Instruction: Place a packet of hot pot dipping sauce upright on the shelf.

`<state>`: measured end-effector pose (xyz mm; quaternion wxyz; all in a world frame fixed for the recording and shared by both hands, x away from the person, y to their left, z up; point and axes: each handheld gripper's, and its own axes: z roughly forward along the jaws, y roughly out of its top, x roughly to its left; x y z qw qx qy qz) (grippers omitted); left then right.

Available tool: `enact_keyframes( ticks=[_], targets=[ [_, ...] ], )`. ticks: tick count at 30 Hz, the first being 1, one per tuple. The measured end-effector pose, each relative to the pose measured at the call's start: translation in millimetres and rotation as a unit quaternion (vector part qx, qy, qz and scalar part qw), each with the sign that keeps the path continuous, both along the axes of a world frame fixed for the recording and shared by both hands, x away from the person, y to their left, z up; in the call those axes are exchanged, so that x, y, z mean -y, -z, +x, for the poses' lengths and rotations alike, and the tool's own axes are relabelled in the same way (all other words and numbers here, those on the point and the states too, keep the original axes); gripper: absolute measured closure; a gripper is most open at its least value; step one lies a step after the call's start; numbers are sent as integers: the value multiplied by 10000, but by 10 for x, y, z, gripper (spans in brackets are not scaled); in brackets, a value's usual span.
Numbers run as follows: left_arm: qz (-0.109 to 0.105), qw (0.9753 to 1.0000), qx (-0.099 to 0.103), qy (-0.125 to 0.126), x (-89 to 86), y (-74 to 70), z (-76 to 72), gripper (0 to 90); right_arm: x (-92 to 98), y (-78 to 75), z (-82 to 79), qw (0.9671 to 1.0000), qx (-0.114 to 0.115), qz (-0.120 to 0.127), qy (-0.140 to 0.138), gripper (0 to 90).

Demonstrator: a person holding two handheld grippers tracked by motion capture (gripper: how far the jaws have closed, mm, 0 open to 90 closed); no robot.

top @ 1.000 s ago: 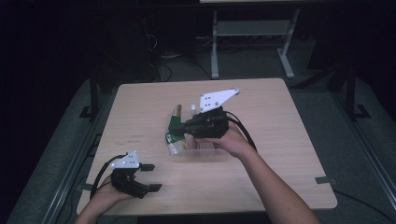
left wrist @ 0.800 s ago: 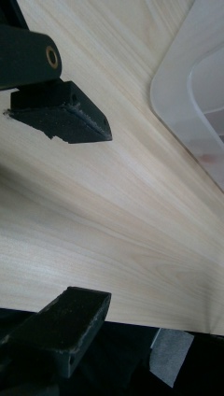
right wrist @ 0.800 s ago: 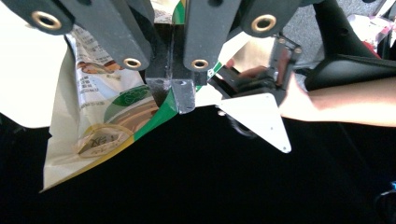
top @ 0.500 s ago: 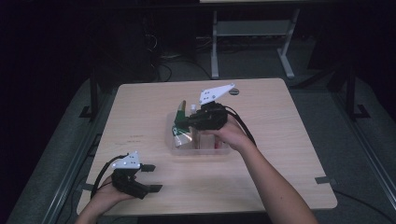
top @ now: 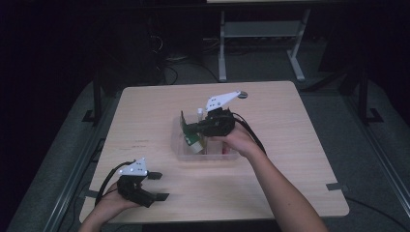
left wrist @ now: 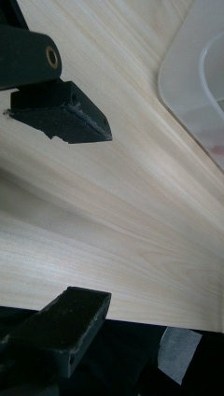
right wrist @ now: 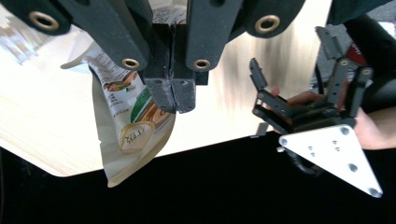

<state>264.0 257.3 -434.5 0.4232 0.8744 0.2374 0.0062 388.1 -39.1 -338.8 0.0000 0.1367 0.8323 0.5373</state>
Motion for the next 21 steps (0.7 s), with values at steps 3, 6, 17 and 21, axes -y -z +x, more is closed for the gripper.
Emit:
enact_keyframes(
  ticks=[3,6,17,21],
  targets=[
    [-3,10000,-2,-1,3,2,0,184,7,4,7,10000,65,5,26,857],
    [7,10000,0,5,1,4,2,184,14,-1,-1,9999,101,13,91,785],
    [20,10000,2,-9,3,5,21,184,146,-56,-90,9994,155,77,303,539],
    [-30,10000,6,-37,13,1,30,184,218,-61,-170,9993,228,-33,307,486]
  ],
)
